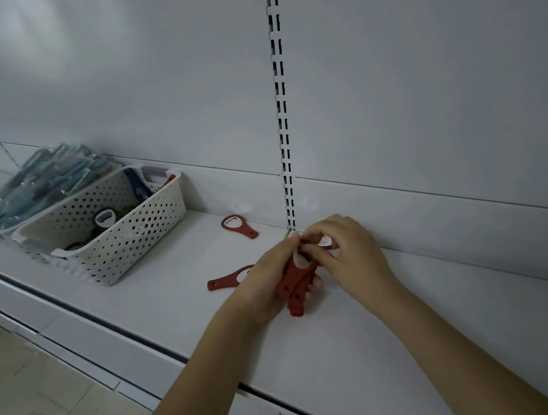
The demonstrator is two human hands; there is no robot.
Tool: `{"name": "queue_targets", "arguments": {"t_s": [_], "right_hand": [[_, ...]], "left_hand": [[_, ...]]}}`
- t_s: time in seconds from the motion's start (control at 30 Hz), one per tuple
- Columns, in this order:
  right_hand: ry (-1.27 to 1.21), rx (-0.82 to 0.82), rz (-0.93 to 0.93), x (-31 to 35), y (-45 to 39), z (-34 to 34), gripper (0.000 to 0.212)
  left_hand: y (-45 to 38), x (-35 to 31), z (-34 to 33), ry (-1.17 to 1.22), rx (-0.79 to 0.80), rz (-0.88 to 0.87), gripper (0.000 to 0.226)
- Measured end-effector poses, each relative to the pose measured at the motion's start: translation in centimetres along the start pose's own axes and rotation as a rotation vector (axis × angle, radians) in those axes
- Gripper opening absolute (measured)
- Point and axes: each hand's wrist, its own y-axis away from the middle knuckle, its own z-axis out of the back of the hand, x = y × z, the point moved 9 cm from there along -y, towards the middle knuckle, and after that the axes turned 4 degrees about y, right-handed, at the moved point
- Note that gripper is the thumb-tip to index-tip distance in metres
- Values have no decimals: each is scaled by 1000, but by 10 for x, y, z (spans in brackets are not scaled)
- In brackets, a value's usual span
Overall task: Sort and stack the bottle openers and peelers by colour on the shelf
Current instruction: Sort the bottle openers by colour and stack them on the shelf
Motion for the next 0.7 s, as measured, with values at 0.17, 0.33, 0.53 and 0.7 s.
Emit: {"name": "queue_targets", "arguments": {"t_s": [0.17, 0.33, 0.53, 0.7], "right_hand": [[-13, -129, -5, 2, 2, 6, 15], [-47, -82, -5, 3, 6, 1, 10], [170, 430, 104, 27, 8, -80, 52], [144, 502, -41, 30, -8, -109, 49]], "left_hand": [[2, -11, 9, 52, -38, -124, 16], [16, -60, 76, 332, -270, -328, 6], [33, -58, 157, 312, -422, -227, 11], [29, -48, 163, 504, -316, -157, 35]]}}
